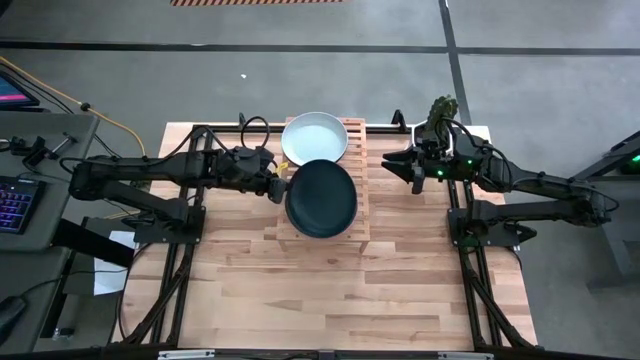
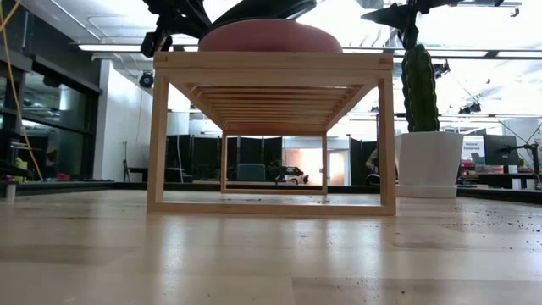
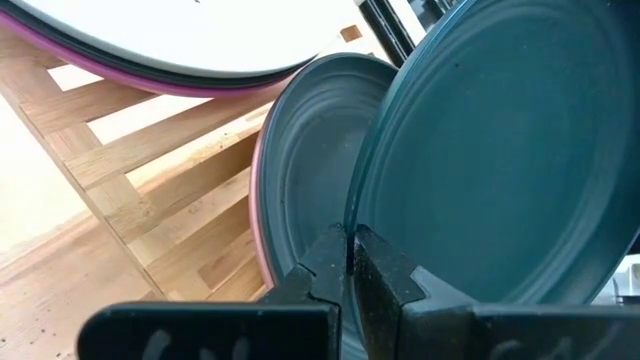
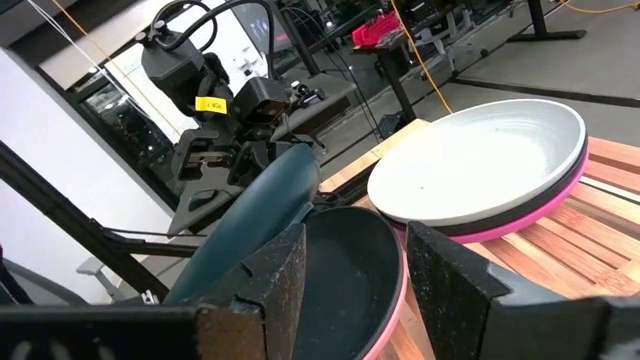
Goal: Place and stack plates onto a shelf
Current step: Stack the black plate on top of the black plate on the shelf
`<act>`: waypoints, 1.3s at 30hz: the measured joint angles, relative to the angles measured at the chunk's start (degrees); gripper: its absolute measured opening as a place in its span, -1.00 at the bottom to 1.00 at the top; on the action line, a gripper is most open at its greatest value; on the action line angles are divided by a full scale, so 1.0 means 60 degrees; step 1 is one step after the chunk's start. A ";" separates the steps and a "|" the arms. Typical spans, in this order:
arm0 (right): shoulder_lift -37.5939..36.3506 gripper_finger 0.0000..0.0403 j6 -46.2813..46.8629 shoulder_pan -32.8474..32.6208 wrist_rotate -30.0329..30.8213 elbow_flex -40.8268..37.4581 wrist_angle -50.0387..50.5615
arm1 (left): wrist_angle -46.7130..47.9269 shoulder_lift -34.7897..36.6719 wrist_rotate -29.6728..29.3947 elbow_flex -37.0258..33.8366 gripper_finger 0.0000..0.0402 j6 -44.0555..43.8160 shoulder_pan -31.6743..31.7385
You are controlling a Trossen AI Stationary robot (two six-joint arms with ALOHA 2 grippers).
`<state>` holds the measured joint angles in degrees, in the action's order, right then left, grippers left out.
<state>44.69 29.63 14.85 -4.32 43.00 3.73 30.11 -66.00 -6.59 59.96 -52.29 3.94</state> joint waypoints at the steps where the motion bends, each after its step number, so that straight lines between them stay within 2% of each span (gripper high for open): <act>1: 0.0000 -0.22 0.0004 -0.0002 0.0000 0.0000 0.0000 | 0.0000 0.0000 0.0000 0.0000 -0.98 0.0000 -0.0003; 30: -0.0001 -0.22 0.0065 0.0000 0.0040 0.0000 -0.0007 | 0.0007 0.0000 -0.0157 0.0000 -0.97 0.0266 -0.0003; 39: 0.0000 -0.22 0.0242 0.0000 0.0036 0.0000 -0.0007 | -0.0002 0.0000 -0.0477 0.0000 -0.75 0.0255 0.0004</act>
<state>44.69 31.08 14.85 -4.10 43.00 3.68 30.09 -66.00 -9.45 59.96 -50.76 3.97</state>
